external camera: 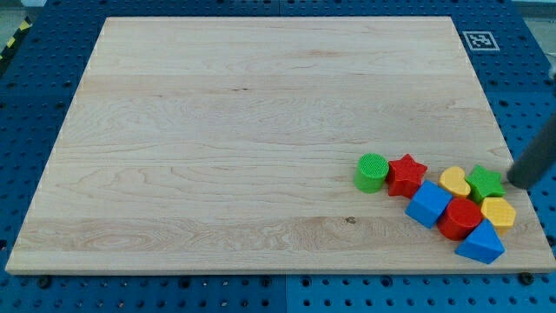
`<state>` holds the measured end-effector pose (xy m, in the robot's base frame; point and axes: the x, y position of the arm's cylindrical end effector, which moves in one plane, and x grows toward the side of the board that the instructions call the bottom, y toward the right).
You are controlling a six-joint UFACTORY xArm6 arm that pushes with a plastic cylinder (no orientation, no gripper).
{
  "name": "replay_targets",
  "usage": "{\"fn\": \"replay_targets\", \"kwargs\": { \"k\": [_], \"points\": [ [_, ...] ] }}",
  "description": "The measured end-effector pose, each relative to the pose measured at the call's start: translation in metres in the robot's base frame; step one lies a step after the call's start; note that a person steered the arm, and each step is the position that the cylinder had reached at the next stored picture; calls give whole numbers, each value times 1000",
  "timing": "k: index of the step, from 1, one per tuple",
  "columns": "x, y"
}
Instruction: Move your arm to the blue triangle
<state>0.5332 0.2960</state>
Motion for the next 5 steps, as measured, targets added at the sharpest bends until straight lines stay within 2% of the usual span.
{"fn": "replay_targets", "kwargs": {
  "k": [1,2,5],
  "points": [
    [11,0],
    [54,-11],
    [79,-30]
  ]
}}
